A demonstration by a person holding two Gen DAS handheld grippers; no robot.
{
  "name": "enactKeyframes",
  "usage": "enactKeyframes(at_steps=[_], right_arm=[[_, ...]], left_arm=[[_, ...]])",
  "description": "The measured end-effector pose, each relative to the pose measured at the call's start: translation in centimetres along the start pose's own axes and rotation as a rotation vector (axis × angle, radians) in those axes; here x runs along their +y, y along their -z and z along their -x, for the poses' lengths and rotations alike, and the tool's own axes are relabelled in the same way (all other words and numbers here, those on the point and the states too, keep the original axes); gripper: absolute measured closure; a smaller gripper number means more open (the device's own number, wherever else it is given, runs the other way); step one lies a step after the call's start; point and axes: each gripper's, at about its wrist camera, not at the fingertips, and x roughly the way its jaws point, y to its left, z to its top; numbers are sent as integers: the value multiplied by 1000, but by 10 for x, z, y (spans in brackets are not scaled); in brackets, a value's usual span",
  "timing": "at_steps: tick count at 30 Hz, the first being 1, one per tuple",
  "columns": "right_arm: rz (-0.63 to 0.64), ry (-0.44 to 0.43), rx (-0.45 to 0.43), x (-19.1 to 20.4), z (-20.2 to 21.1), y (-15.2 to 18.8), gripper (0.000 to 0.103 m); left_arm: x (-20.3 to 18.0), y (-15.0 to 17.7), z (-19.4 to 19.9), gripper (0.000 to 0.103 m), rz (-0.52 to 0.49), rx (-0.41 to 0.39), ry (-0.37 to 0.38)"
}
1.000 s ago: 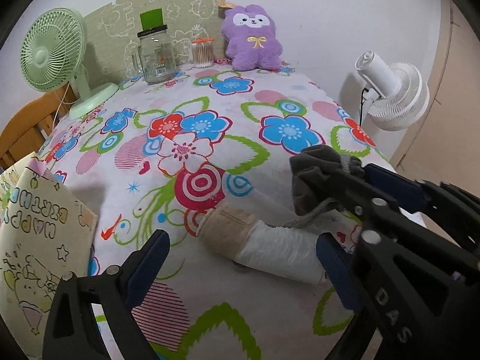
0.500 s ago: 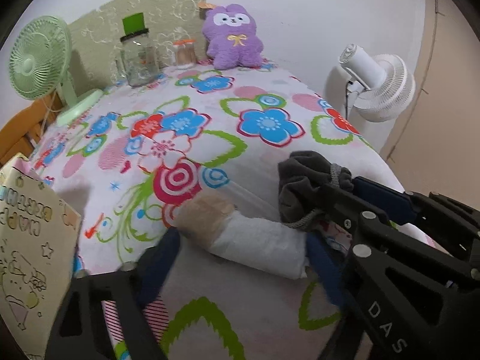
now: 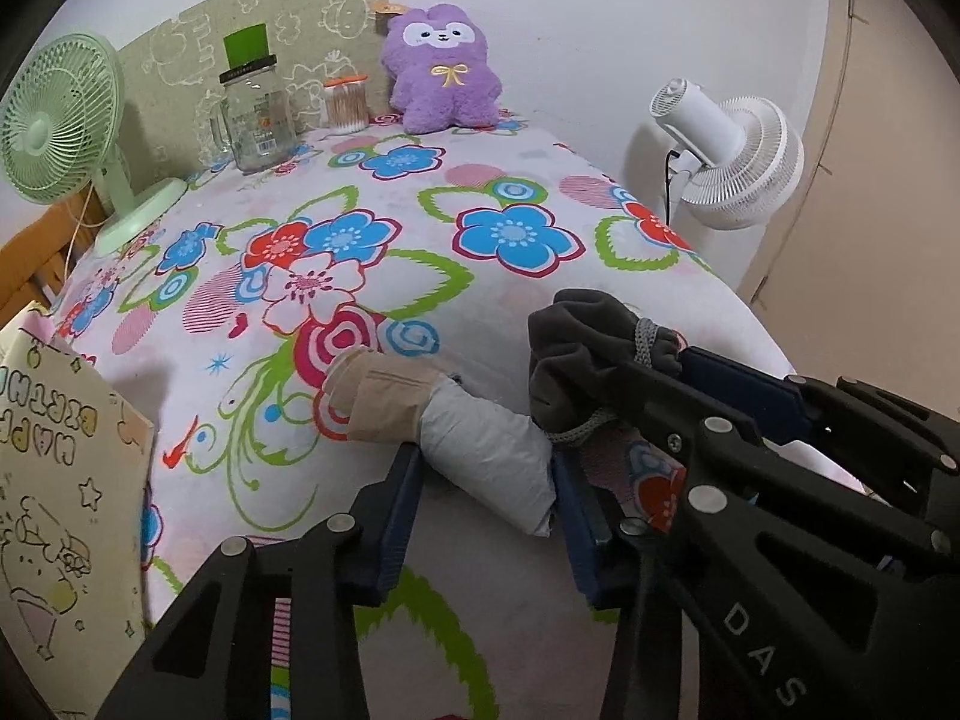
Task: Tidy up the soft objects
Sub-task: 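Grasp the beige-and-white roll with the left gripper while the right gripper holds the black cloth, then carry the black cloth and beige-and-white roll to the fabric box with both grippers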
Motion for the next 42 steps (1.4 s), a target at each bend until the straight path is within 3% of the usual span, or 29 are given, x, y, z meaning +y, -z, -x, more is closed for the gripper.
enactKeyframes(at_steps=[19,42], right_arm=[[-3,28,-22,27,19,-1,76],[20,87,-110,51,85,-17,76]], left_arm=[[17,4,39,59,1,-54,-37],[15,-6,110,59,-56,-175,-12]])
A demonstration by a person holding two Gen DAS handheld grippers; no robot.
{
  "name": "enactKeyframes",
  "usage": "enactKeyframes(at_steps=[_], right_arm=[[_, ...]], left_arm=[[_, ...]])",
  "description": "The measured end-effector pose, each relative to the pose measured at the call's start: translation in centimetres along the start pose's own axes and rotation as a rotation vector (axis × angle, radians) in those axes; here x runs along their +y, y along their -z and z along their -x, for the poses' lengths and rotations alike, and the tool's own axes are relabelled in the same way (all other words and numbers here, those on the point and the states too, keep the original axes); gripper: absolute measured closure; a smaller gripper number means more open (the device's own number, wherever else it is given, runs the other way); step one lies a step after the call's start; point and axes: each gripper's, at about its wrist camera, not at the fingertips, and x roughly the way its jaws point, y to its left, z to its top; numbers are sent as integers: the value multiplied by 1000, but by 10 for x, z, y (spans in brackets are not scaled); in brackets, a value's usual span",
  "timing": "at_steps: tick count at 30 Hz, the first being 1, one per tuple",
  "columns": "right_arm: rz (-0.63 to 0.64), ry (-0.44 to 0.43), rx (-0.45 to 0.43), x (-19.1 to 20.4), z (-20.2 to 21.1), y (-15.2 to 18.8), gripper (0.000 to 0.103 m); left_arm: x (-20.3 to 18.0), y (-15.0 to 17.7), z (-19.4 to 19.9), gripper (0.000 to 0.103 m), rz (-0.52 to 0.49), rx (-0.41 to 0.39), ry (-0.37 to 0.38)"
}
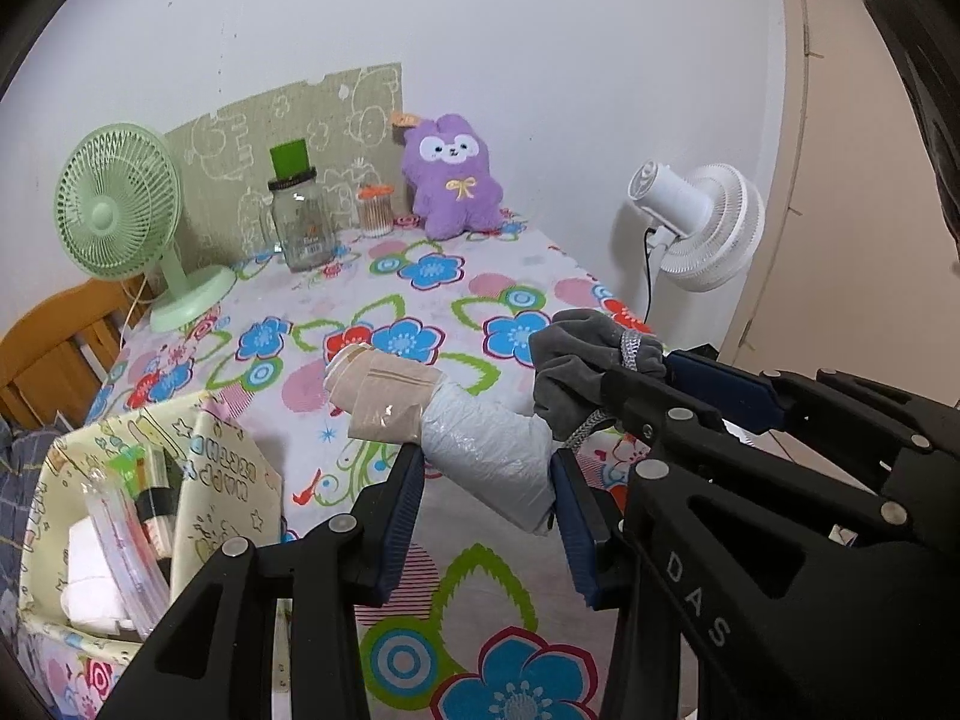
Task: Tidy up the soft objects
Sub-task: 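Carry the black cloth and beige-and-white roll to the fabric box with both grippers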
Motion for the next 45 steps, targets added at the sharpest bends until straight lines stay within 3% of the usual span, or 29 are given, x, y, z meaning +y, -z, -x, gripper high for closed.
enactKeyframes(at_steps=[19,45], right_arm=[[69,14,-64,29,41,-12,76],[147,-84,-100,115,48,-26,76]], left_arm=[[17,-2,41,59,-3,-57,5],[96,8,74,60,70,-115,-85]])
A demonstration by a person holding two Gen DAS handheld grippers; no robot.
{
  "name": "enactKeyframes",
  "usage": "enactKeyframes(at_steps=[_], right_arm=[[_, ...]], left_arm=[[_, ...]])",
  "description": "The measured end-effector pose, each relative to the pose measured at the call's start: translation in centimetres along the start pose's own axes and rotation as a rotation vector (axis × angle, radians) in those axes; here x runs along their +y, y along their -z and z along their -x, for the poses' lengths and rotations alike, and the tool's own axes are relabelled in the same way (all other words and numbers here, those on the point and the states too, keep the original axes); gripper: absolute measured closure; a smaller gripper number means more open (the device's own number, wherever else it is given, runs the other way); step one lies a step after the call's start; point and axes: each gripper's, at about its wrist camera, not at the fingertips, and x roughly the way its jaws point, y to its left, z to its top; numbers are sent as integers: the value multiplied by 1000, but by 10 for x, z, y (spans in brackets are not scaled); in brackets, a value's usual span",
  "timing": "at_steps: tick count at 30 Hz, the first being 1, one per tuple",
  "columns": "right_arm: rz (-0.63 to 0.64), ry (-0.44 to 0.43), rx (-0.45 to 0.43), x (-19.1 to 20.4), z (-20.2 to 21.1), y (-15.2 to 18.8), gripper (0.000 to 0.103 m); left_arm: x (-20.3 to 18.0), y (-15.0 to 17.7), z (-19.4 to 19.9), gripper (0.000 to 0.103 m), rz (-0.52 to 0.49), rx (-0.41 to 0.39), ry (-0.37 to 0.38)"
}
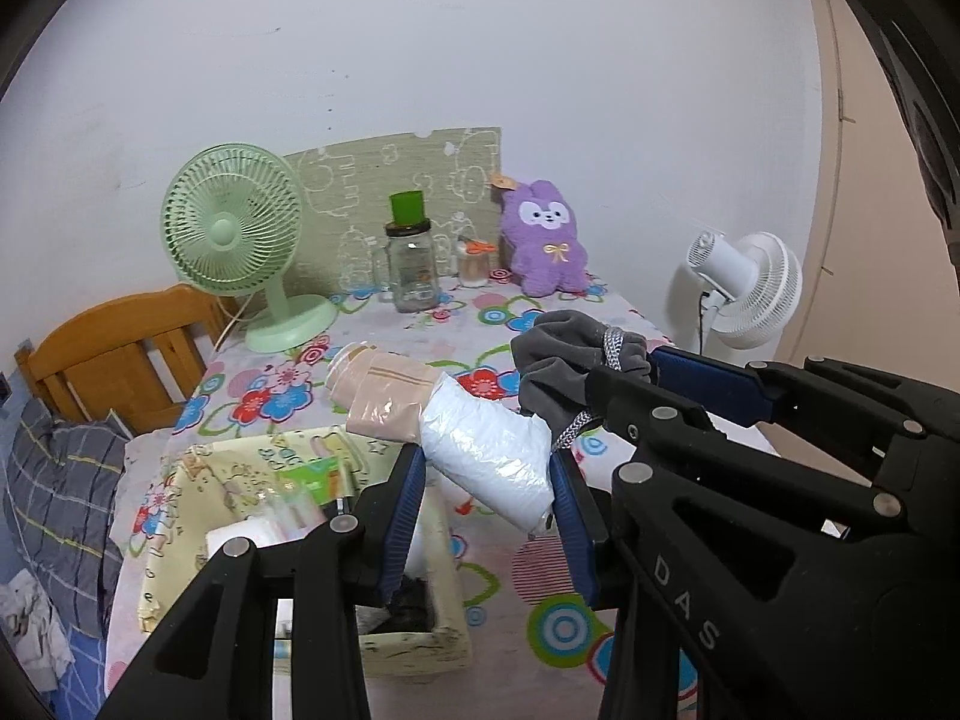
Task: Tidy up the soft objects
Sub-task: 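Carry the black cloth and beige-and-white roll to the fabric box with both grippers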
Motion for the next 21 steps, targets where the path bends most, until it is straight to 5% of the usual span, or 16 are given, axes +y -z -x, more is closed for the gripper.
enactKeyframes(at_steps=[21], right_arm=[[46,-100,24,66,-38,-13,76]], left_arm=[[73,12,-13,59,74,19,-68]])
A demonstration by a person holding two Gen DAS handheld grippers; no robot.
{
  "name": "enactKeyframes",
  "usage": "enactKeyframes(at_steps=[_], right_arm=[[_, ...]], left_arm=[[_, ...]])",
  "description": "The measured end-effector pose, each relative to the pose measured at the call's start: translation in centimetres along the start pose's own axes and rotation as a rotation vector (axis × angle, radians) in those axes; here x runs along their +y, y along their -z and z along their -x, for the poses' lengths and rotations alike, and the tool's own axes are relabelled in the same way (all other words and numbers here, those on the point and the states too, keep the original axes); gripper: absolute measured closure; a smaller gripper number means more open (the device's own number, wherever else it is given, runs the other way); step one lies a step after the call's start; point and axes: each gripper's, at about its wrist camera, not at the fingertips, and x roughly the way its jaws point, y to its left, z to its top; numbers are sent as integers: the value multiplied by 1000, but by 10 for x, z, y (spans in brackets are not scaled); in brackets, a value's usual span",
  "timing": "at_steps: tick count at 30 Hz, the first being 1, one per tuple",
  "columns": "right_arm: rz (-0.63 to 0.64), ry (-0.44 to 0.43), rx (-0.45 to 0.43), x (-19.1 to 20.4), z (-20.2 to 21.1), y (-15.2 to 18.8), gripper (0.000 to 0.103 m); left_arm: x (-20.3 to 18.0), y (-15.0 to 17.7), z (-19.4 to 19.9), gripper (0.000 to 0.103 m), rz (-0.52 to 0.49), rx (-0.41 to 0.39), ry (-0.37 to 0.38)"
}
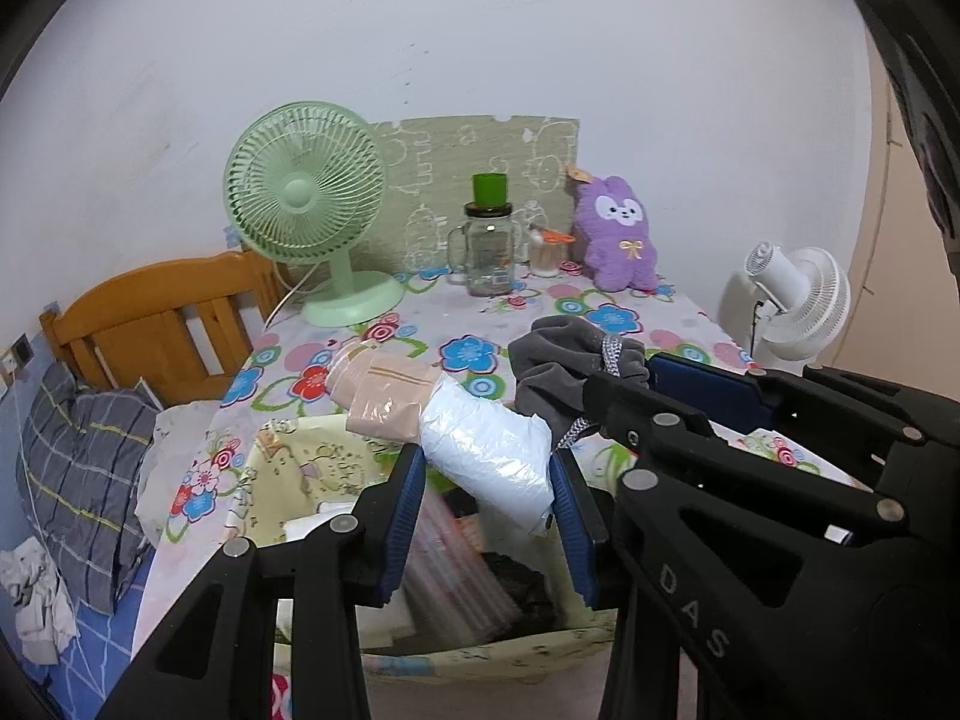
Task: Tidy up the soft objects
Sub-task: 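Carry the black cloth and beige-and-white roll to the fabric box with both grippers, then lower both items into the fabric box and open both grippers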
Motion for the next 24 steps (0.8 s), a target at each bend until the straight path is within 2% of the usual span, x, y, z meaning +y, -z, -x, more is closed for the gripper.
enactKeyframes(at_steps=[8,24], right_arm=[[2,-49,29,18,-21,0,76],[42,-85,118,44,-60,13,76]], left_arm=[[27,8,-19,59,40,39,-35],[57,31,-55,58,98,143,-48]])
